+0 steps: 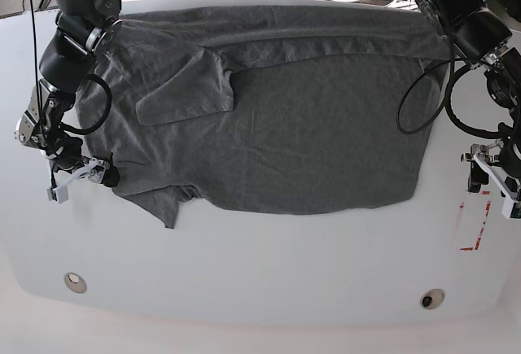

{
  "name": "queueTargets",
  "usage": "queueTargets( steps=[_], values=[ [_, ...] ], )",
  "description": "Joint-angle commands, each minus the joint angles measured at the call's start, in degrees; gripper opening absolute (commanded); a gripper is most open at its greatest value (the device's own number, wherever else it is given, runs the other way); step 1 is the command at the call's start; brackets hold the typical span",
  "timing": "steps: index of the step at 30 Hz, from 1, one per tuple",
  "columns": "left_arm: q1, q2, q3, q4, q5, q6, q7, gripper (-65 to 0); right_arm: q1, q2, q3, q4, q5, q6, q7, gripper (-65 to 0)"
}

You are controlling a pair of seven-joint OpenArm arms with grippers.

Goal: Fold the T-shirt properly
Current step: 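Release the edge and move both grippers to the shirt hem corners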

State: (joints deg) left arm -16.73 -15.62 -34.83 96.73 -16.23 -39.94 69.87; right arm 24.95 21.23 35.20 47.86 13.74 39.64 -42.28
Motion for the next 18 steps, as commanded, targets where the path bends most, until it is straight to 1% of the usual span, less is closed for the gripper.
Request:
queueTargets(
  steps=[1,3,10,15,18],
  values=[
    [-1.33,-0.87,-0.03,-0.16,-0.61,-0.06,-0.81,-25.4,1.47,0.96,0.1,-0.43,1.16,0.36,2.24,-8.1],
    [-1.33,-0.87,-0.03,-0.16,-0.61,-0.06,-0.81,-25.4,1.29,0.88,0.1,-1.04,1.16,0.36,2.5,-8.1],
    [-0.98,-0.87,-0.03,-0.33,-0.61,-0.06,-0.81,-25.4,-1.26,-1.85,0.01,1.24,1.16,0.36,2.15,-8.1],
    [-1.16,-1.04,-0.03,-2.97,-0.61,-0.06,-0.99,-25.4,-2.49,-3.78,0.01,2.91,1.16,0.36,1.27,-8.2],
    [-1.33,-1.04,-0.03,-5.69,-0.61,-0.06,-2.83,-25.3,-2.49,-4.75,0.01,3.35,1.08,0.36,1.1,-9.0]
  ],
)
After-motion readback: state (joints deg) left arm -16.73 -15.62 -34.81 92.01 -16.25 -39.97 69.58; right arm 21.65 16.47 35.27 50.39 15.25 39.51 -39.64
